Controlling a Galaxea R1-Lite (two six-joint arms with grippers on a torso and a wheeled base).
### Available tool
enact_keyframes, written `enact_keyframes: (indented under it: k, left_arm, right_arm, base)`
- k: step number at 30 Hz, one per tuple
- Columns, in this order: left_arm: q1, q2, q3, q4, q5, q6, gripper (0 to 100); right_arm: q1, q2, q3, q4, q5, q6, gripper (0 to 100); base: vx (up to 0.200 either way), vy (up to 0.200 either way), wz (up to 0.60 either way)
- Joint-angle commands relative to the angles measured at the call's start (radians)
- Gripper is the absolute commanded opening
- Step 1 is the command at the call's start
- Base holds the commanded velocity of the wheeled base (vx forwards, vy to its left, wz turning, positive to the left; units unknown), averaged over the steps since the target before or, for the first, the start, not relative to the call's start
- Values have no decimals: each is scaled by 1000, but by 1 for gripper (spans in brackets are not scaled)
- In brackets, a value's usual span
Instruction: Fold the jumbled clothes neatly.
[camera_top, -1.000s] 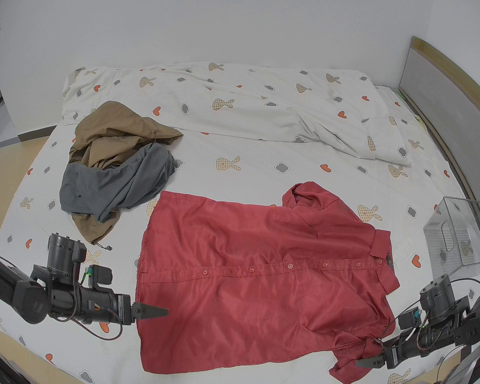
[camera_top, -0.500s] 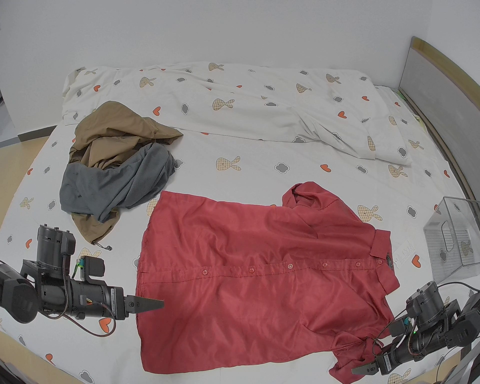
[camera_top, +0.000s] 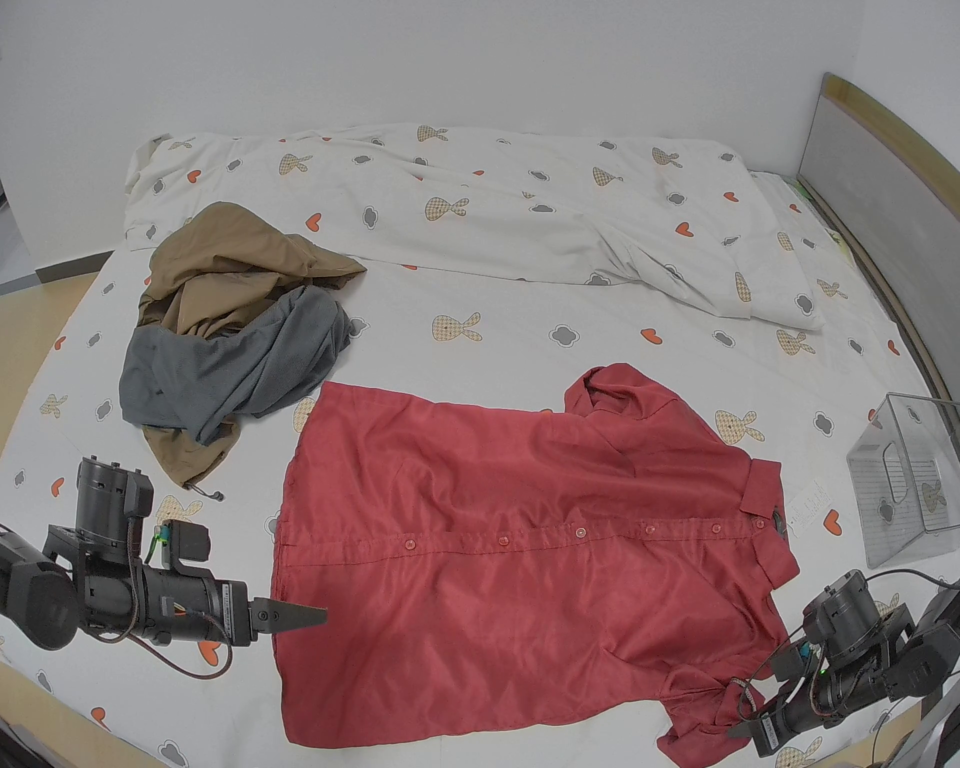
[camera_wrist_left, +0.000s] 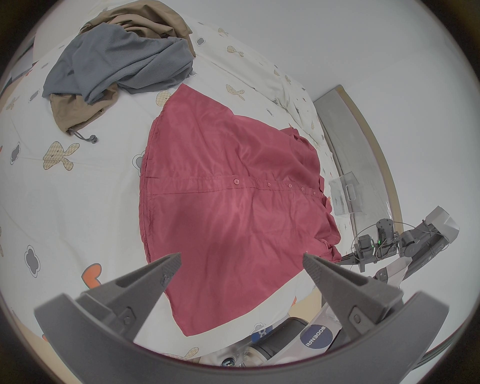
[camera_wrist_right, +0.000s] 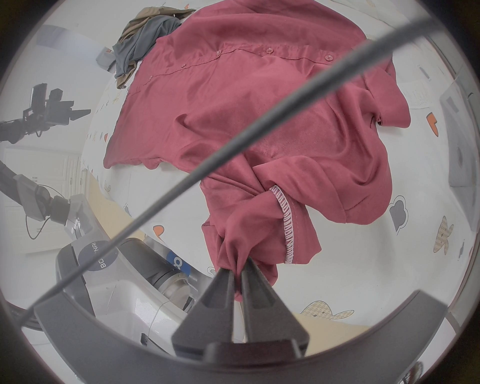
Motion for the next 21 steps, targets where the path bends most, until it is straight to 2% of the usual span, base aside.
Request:
enact_keyframes:
  k: [1,3,4,7,10,11,15,21]
  left_arm:
    - [1,17,16,-2,-3,-1,100]
    - [3,19,24,-4,-6,-1,100]
    - [3,20,30,-7,-4,2,100]
    - [1,17,36,-8,-4,4,100]
    - [0,16,38,-8,-6,4,100]
    - [0,19,38,-8,-6,4,100]
    - [-7,28,36,-7,-6,4,100]
    - [-11,39,36,-8,-4,4,100]
  right_arm:
    - [-10,-3,0,0,11,8,0]
    - [-13,-32,2,6,58,9,0]
    - [-14,-72,2,9,118,9,0]
    - [-27,-127,2,56,216,12,0]
    - [-27,-150,-15,135,230,14,0]
    - [-30,-182,-41,221,236,14,0]
    - [-50,-199,-59,287,227,9,0]
    - [-39,-189,-59,296,227,5,0]
  base:
    - [0,0,0]
    - [0,0,0]
    - [0,0,0]
    - [0,0,0]
    - [0,0,0]
    - [0,0,0]
    - [0,0,0]
    - [-200,0,0]
